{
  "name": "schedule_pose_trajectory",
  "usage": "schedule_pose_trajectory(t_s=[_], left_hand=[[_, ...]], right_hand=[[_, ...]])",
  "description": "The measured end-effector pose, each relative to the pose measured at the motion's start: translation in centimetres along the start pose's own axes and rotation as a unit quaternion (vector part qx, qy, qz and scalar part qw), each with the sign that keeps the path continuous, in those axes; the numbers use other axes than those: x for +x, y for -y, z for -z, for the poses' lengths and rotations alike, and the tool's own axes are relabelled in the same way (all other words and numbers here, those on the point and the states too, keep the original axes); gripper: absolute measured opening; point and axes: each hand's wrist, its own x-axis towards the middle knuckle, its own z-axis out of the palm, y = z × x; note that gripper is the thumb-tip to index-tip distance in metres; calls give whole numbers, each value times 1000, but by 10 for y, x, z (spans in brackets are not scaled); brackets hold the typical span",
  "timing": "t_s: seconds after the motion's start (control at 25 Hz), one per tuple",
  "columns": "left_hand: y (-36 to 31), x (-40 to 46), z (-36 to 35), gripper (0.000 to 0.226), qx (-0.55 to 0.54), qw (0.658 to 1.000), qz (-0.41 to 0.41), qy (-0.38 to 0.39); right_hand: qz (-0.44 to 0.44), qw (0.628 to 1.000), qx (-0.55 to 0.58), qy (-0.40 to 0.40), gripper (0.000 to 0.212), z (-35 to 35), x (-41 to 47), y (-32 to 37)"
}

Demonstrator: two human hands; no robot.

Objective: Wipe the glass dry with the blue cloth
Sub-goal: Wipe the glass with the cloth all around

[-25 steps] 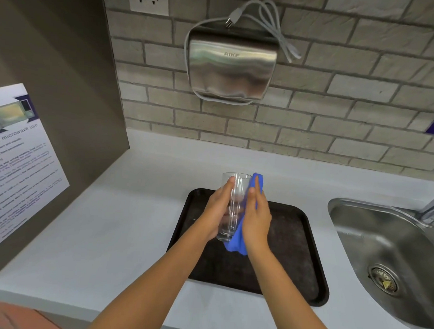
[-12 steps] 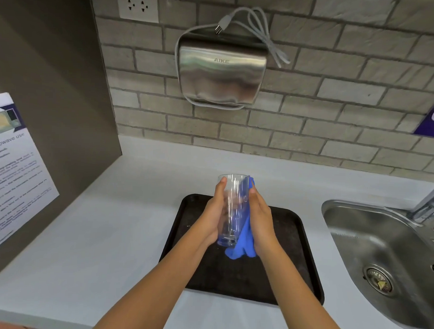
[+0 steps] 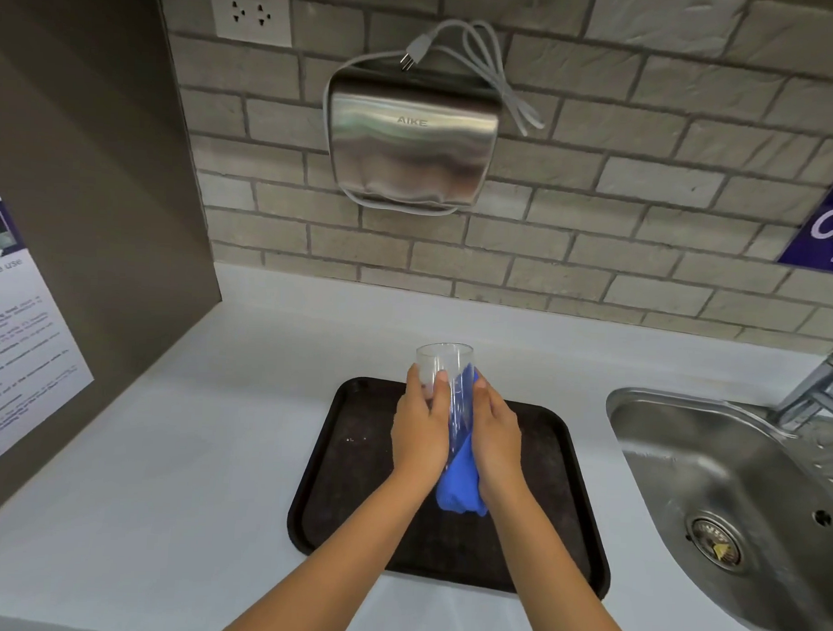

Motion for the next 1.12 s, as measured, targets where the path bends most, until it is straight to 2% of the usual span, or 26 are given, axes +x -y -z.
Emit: schedule_pose_trajectory(t_s=[0.08, 0.16, 0.24, 0.28, 0.32, 0.48, 0.52, 0.6, 0.68, 0.76, 0.8, 0.84, 0.88, 0.92, 0.96, 1.04, 1.12], left_hand=[[2, 6, 2, 54, -56, 997, 35, 25], [1, 17, 7, 59, -112, 988, 86, 66], [3, 28, 15, 63, -182, 966, 150, 107], [5, 28, 19, 65, -203, 957, 167, 123], [7, 26, 22, 66, -220, 950, 167, 142], [15, 10, 27, 59, -285, 923, 156, 208], [15, 8, 27, 60, -309, 912, 164, 213], [10, 6, 27, 63, -348, 896, 164, 222], [4, 7, 29, 65, -367, 889, 166, 218], [2, 10, 32, 68, -374, 886, 164, 219], [3, 11, 33, 68, -376, 884, 163, 225], [3, 10, 35, 66, -368, 886, 167, 227], [1, 9, 37, 65, -361, 887, 170, 233], [-1, 8, 38, 67, -358, 887, 173, 235], [0, 8, 38, 70, -362, 886, 176, 233], [-7, 11, 38, 73, -368, 889, 181, 205], [-14, 17, 38, 74, -360, 898, 188, 171]], right_hand=[[78, 994, -62, -32, 37, -4, -13, -6], [184, 971, -143, -46, 39, -11, -32, -14], [299, 915, -263, -58, 44, -20, -42, -27], [330, 890, -309, -59, 47, -23, -43, -33], [337, 885, -315, -53, 49, -23, -40, -33], [213, 970, -116, 20, 37, -9, -20, 1], [187, 978, -83, 32, 35, -7, -13, 8], [162, 982, -86, 35, 35, -9, -9, 15], [215, 954, -207, 16, 38, -15, -22, 14], [321, 874, -365, -17, 42, -25, -42, 4], [351, 854, -383, -24, 42, -27, -46, -2], [339, 869, -361, -12, 42, -25, -47, 0], [292, 914, -282, 1, 40, -21, -45, 6], [227, 959, -169, 26, 37, -17, -41, 13], [151, 986, -53, 53, 36, -11, -34, 18], [34, 993, 64, 96, 34, -2, -26, 25], [-20, 987, 116, 109, 30, 1, -25, 26]])
